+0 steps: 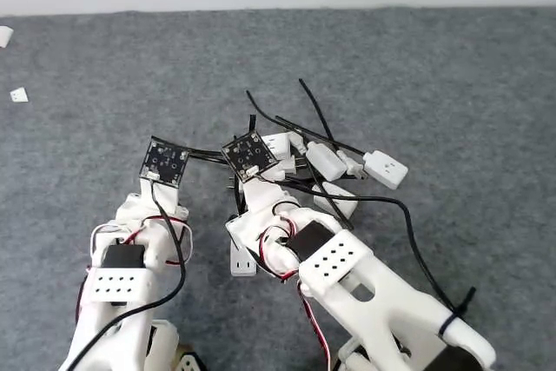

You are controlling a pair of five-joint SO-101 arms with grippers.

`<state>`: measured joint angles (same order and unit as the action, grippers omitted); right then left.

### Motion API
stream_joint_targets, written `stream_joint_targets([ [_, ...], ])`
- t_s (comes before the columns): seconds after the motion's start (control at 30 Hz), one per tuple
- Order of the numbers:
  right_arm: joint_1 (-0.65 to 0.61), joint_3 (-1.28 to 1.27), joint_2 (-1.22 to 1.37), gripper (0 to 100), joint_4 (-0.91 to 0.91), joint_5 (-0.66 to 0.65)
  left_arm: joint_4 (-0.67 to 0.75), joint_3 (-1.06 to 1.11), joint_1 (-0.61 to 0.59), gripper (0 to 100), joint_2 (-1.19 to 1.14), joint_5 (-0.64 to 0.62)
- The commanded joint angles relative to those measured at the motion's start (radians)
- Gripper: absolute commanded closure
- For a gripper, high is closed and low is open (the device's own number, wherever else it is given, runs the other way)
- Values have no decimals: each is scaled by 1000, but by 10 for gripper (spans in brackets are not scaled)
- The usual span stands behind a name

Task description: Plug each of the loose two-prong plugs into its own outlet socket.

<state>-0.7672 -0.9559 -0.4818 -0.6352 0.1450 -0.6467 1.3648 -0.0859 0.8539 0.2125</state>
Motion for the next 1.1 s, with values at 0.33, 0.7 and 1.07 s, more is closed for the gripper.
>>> stream_joint_targets([
  [0.33,-13,-218,-268,991,61,-101,23,-16,-9,987,6,41],
  [0.7,-45,-138,-45,991,31,-195,21,-16,-12,987,5,43],
  [1.07,-87,38,189,991,-104,-232,9,-18,-12,987,6,44],
])
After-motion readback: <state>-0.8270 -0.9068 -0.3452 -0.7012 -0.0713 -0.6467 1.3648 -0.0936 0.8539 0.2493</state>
